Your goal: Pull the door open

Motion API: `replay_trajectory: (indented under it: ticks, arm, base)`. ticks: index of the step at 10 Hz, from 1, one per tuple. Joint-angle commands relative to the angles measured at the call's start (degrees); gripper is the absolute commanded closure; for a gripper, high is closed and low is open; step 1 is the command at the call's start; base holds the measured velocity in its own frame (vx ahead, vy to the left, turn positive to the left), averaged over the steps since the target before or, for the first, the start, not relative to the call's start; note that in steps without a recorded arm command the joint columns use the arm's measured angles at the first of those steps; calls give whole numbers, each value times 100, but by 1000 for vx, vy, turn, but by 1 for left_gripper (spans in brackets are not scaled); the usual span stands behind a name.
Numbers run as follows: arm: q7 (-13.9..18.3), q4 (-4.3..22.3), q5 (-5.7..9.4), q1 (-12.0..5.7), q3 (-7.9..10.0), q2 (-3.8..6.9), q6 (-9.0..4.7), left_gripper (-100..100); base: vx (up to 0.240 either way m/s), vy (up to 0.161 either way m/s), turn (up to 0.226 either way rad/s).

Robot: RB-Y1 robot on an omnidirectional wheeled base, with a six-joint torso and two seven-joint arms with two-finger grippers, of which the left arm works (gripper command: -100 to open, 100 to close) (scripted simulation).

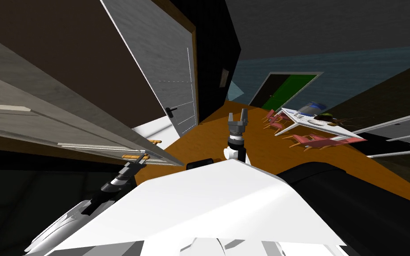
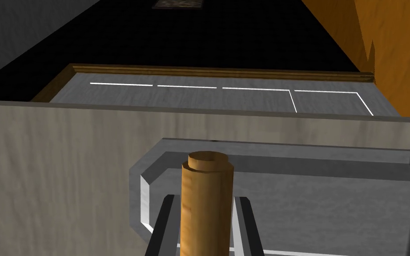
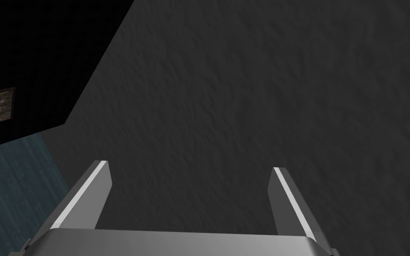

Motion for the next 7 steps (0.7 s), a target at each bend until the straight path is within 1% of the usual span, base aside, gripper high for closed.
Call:
replay_trajectory:
  ticks: [1, 3, 4, 5, 6, 7]
  arm:
    - [-14, 126, -56, -38, -63, -67, -165, 100]
    - [-33, 272, -103, 1, -70, -53, -427, 100]
    - [-33, 272, -103, 1, -70, -53, -427, 100]
    - [-39, 321, -117, 20, -72, -43, -514, 100]
    - [-50, 417, -143, 64, -73, -18, -684, 100]
    - [-58, 488, -160, 104, -73, 6, -807, 100]
  base:
    - [-5, 11, -12]
    - [-21, 39, -52]
    - [-33, 44, -19]
    - [-32, 35, -6]
    - [-62, 78, -13]
    - [-99, 128, 1]
